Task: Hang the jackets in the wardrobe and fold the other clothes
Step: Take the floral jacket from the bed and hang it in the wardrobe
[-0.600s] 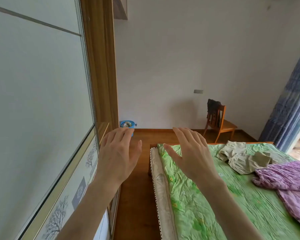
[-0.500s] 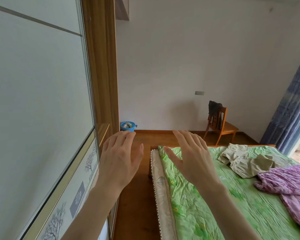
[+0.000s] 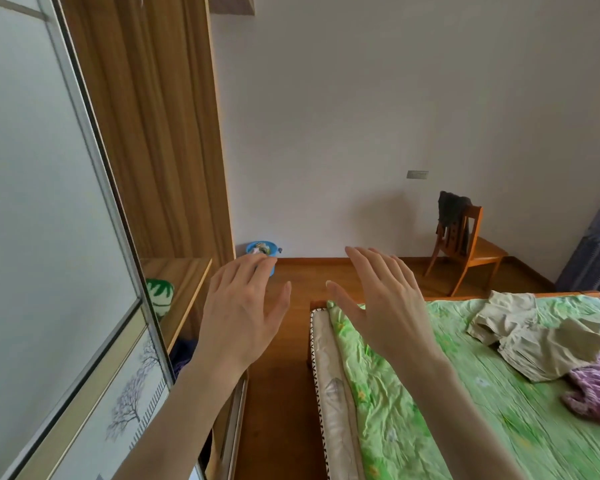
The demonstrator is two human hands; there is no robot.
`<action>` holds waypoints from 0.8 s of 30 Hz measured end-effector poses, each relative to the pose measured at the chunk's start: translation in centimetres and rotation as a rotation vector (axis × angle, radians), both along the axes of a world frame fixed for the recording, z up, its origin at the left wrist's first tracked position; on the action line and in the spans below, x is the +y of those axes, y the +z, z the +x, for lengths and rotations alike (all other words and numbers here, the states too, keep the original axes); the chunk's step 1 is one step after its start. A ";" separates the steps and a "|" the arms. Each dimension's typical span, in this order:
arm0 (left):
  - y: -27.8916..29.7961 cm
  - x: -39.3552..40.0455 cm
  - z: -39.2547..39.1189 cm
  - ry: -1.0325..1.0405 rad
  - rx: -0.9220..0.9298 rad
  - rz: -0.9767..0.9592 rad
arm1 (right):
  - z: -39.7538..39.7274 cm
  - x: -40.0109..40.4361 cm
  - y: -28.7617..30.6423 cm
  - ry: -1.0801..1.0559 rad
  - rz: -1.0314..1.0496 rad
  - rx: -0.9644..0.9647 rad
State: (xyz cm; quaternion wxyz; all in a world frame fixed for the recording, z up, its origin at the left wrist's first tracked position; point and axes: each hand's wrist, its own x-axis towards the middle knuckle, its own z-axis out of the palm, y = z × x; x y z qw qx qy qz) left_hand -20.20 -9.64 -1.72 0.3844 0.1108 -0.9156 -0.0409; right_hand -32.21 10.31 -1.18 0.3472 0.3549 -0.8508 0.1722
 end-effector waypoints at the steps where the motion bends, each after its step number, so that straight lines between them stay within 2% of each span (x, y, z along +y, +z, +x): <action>1: 0.1 -0.5 -1.4 -0.001 -0.002 -0.005 | -1.5 -0.5 0.1 0.005 -0.001 -0.003; 13: -0.9 -7.4 -15.5 0.055 -0.033 0.016 | -16.4 -8.0 -1.0 0.037 0.020 -0.049; 24: -1.9 -17.0 -31.9 -0.027 0.002 0.071 | -30.1 -18.0 -2.0 0.027 0.004 -0.030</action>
